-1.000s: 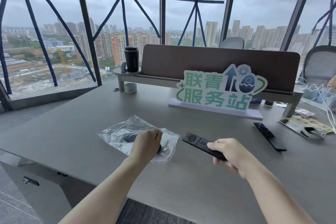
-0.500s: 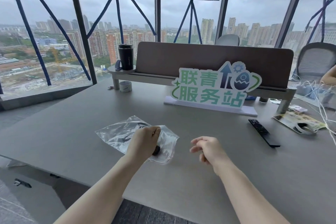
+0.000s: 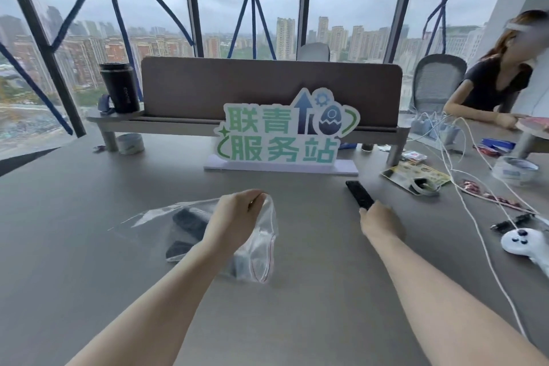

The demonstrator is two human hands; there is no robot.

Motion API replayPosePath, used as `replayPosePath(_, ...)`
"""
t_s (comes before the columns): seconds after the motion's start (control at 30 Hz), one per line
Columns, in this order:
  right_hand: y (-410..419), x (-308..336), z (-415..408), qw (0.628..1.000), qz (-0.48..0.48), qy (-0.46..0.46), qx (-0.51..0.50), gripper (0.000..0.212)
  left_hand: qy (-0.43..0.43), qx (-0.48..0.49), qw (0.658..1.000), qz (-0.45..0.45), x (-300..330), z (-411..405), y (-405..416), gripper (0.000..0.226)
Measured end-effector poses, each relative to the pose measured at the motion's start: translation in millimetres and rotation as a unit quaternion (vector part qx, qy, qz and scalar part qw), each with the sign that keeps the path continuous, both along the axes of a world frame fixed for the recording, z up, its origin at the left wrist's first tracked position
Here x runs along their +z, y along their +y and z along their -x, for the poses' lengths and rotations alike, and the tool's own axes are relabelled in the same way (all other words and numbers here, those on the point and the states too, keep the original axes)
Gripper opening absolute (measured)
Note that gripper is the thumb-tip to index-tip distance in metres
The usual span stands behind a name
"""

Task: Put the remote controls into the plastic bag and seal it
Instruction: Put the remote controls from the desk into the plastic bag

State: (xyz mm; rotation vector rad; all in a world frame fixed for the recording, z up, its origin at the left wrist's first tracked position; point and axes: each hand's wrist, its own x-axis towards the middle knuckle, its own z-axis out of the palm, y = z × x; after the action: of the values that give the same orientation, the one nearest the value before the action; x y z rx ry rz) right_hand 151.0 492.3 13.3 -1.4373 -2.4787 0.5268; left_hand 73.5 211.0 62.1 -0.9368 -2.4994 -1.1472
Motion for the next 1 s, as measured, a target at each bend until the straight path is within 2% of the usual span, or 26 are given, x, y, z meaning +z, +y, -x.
replayPosePath(0.07, 4, -2, 1, 1.0, -0.014, -0.005, 0.0, 0.035, 0.0, 0.005, 1.0, 0.0, 3, -1, 4, 0.027)
replayPosePath(0.13, 9, -5, 1, 1.0, 0.015, 0.002, 0.004, 0.028, 0.003, 0.011, 1.0, 0.006, 5, -1, 3, 0.027)
replayPosePath(0.23, 7, 1, -3, 0.978, 0.159, 0.131, 0.034, 0.028, -0.012, 0.021, 1.0, 0.018, 9, -3, -4, 0.027)
replayPosePath(0.3, -5, 16, -19, 0.919, 0.307, 0.237, 0.075, 0.027, -0.029, 0.026, 0.999, 0.035, 10, -4, -10, 0.027)
replayPosePath(0.33, -13, 27, -31, 0.881, 0.381, 0.256, 0.116, 0.029, -0.033, 0.032, 0.998, 0.043, 10, -4, -14, 0.032)
replayPosePath(0.4, -29, 50, -60, 0.813, 0.495, 0.217, 0.217, 0.035, -0.041, 0.045, 0.997, 0.054, 9, -6, -19, 0.039)
replayPosePath(0.43, -38, 60, -74, 0.794, 0.521, 0.178, 0.258, 0.037, -0.044, 0.049, 0.996, 0.055, 9, -8, -20, 0.041)
replayPosePath(0.5, -56, 73, -91, 0.781, 0.528, 0.107, 0.316, 0.038, -0.048, 0.05, 0.996, 0.056, 9, -14, -23, 0.043)
replayPosePath(0.63, -104, 66, -84, 0.784, 0.496, 0.03, 0.373, 0.035, -0.034, 0.043, 0.996, 0.067, 8, -30, -30, 0.047)
replayPosePath(0.73, -150, 47, -58, 0.792, 0.482, 0.065, 0.368, 0.027, -0.022, 0.051, 0.996, 0.075, 4, -38, -38, 0.046)
replayPosePath(0.8, -174, 38, -45, 0.77, 0.509, 0.1, 0.371, 0.024, -0.019, 0.059, 0.995, 0.073, 1, -41, -45, 0.042)
replayPosePath(0.83, -181, 35, -41, 0.771, 0.506, 0.109, 0.372, 0.023, -0.021, 0.063, 0.995, 0.069, -1, -41, -49, 0.038)
replayPosePath(0.87, -184, 34, -39, 0.794, 0.47, 0.119, 0.367, 0.021, -0.023, 0.066, 0.996, 0.062, -3, -41, -53, 0.033)
replayPosePath(0.93, -178, 31, -37, 0.876, 0.325, 0.146, 0.325, 0.021, -0.02, 0.073, 0.996, 0.05, -5, -40, -63, 0.025)
replayPosePath(0.97, -172, 29, -35, 0.905, 0.256, 0.16, 0.3, 0.02, -0.012, 0.074, 0.996, 0.046, -5, -41, -66, 0.024)
replayPosePath(1.0, -168, 27, -33, 0.918, 0.211, 0.17, 0.29, 0.018, -0.001, 0.072, 0.996, 0.042, -6, -41, -69, 0.023)
